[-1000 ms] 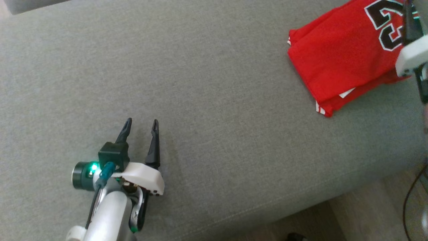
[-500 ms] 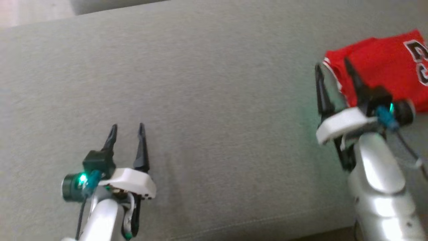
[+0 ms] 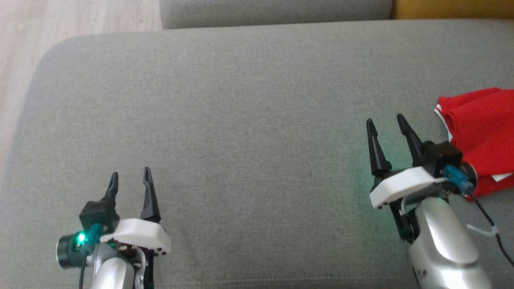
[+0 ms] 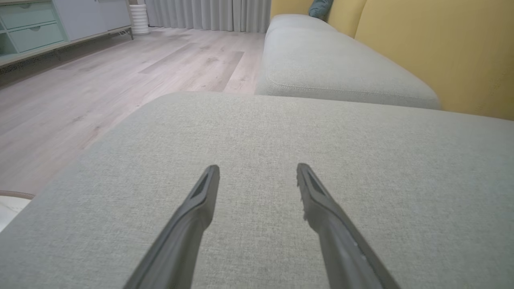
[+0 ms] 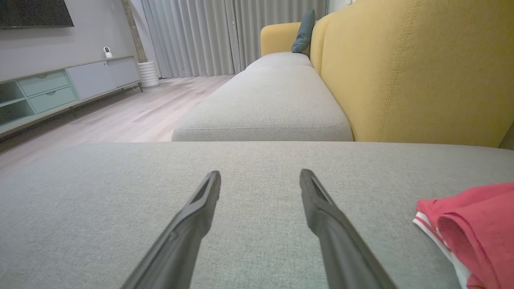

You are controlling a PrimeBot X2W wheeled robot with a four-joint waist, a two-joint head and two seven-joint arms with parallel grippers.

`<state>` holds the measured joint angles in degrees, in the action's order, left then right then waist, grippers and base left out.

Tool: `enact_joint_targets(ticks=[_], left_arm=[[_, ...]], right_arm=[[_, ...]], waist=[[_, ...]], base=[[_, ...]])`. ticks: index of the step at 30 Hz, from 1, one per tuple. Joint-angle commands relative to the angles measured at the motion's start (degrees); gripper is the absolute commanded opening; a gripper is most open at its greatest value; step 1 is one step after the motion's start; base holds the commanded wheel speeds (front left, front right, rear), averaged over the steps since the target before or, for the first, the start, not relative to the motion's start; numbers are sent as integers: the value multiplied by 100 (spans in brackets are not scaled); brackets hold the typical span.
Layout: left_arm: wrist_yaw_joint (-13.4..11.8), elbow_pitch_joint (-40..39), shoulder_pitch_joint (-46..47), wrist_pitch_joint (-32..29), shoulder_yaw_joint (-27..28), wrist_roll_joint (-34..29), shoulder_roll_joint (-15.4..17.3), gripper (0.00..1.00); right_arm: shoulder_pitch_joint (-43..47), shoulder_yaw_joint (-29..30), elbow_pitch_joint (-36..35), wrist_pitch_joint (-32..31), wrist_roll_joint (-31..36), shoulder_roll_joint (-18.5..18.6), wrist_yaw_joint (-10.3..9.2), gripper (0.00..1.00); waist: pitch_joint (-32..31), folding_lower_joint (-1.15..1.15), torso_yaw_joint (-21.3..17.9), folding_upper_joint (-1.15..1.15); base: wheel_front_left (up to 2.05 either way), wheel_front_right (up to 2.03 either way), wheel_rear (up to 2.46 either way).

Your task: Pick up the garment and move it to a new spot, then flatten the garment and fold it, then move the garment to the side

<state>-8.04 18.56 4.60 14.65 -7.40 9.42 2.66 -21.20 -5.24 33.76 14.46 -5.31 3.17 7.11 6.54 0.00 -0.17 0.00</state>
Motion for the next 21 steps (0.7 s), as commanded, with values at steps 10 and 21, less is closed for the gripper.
enact_joint_targets(ticks=[10, 21], left_arm=[[163, 340, -260, -26, 75, 258, -3, 0], [274, 279, -225, -195, 182, 905, -1, 0]], right_arm=[[522, 1, 294, -45, -139, -22, -1, 0], [600, 99, 114, -217, -830, -23, 2, 0]], waist=[[-245, 0, 83, 0], [-277, 0, 78, 0]], base=[[0, 0, 0], [0, 0, 0]])
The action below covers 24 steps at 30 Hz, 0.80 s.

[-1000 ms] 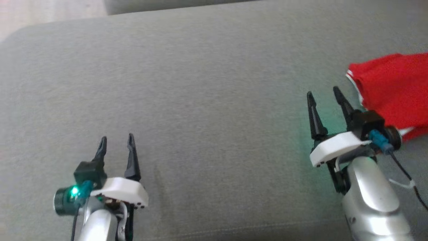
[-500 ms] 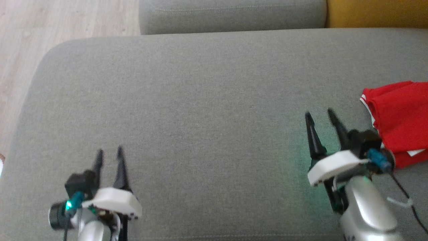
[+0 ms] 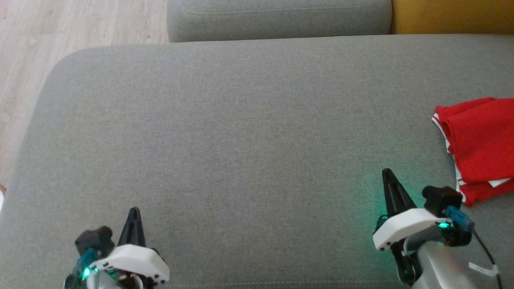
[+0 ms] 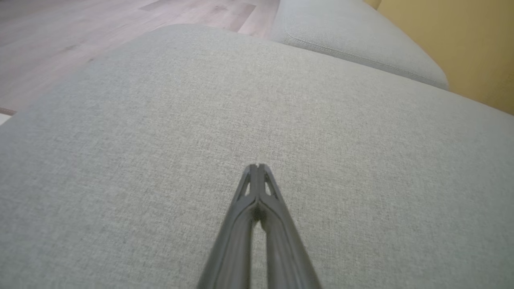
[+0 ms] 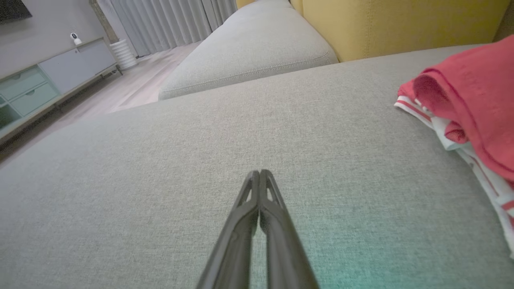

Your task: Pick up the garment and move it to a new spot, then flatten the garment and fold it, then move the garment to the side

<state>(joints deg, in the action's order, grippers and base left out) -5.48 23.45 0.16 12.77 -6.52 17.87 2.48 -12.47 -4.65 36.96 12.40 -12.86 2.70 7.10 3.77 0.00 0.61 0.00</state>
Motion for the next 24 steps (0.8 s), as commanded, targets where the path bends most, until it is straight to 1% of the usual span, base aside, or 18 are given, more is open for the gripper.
enact_joint_targets(ticks=[1, 24], left_arm=[[30, -217, 222, -24, 104, 125, 18, 0], [288, -369, 295, -407, 344, 1614, 22, 0]], right_arm=[[-263, 48, -227, -25, -144, 25, 4, 0], [-72, 256, -660, -395, -1732, 23, 11, 0]], waist=[[-2, 0, 0, 0], [-75, 0, -13, 0]], base=[[0, 0, 0], [0, 0, 0]])
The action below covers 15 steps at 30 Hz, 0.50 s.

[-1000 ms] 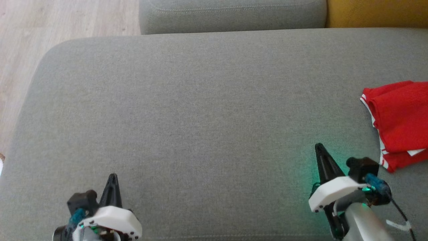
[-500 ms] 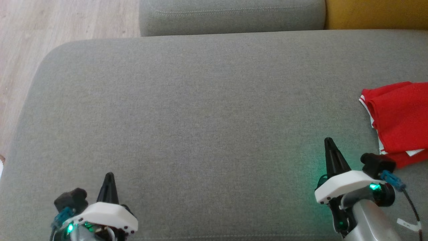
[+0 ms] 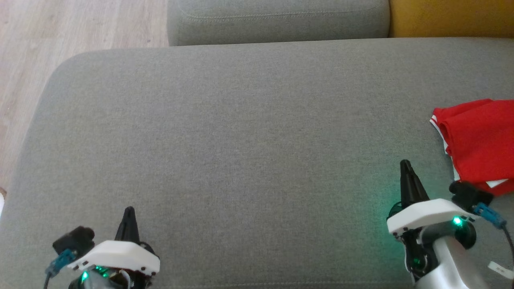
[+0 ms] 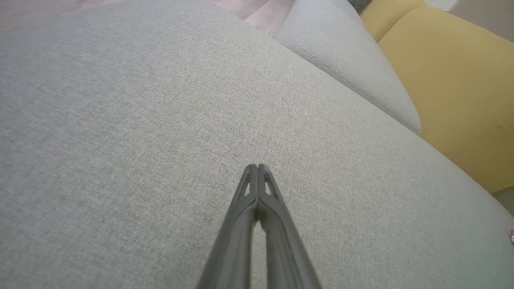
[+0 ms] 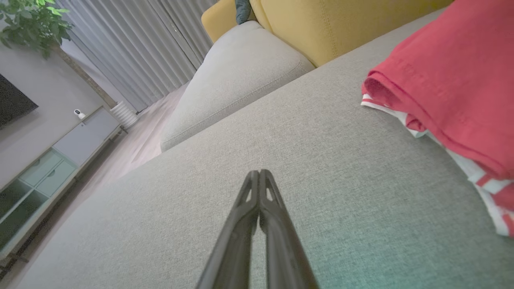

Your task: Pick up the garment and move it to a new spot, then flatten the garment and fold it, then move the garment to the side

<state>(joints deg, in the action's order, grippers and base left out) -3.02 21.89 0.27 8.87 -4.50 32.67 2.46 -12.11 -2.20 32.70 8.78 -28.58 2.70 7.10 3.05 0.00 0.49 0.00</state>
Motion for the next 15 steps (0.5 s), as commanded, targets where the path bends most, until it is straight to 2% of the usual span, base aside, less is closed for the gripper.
enact_joint_targets(ticks=[1, 15], left_arm=[[53, -219, 287, -34, 152, 198, 25, 0], [198, -301, 332, -253, 291, 1037, 27, 0]], right_arm=[[-99, 21, -252, -50, -229, 23, 11, 0], [1, 145, -487, -265, -1122, 22, 15, 0]], waist=[[-6, 0, -1, 0], [-47, 0, -8, 0]], base=[[0, 0, 0], [0, 0, 0]])
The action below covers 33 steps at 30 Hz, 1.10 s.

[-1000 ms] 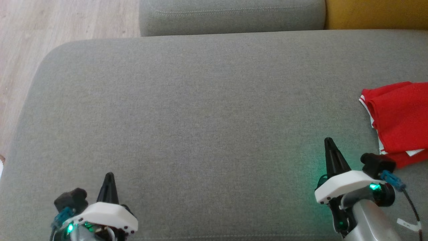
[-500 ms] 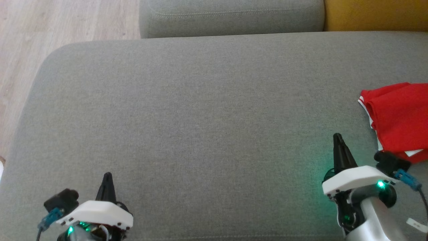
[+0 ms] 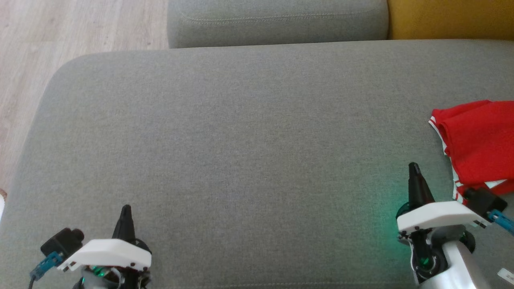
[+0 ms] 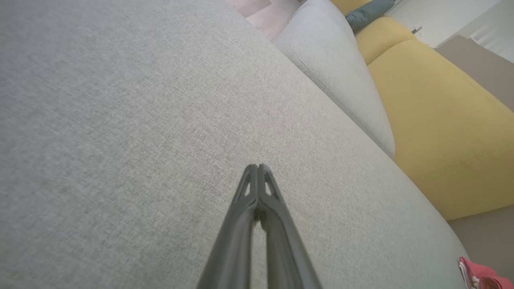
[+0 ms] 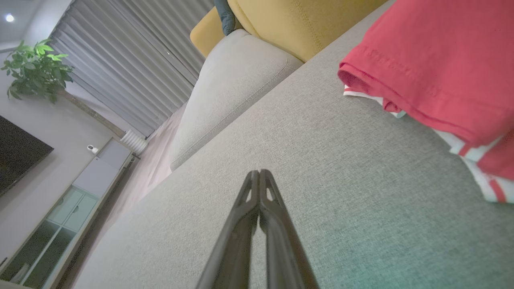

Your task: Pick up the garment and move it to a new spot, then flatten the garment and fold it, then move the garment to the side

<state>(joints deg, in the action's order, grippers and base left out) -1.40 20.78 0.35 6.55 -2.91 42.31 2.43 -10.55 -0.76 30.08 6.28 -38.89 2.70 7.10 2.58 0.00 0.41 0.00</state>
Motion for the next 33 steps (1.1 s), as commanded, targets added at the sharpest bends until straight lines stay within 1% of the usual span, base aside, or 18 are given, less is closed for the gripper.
enact_joint_targets(ticks=[1, 33], left_arm=[[48, -197, 327, -38, 142, 137, 30, 0], [418, -405, 440, -594, 494, 2270, 36, 0]], right_arm=[[-147, 11, -243, -32, -161, 22, 15, 0], [110, 327, -842, -579, -2433, 20, 26, 0]], waist=[[-3, 0, 0, 0], [-107, 0, -18, 0]], base=[[0, 0, 0], [0, 0, 0]])
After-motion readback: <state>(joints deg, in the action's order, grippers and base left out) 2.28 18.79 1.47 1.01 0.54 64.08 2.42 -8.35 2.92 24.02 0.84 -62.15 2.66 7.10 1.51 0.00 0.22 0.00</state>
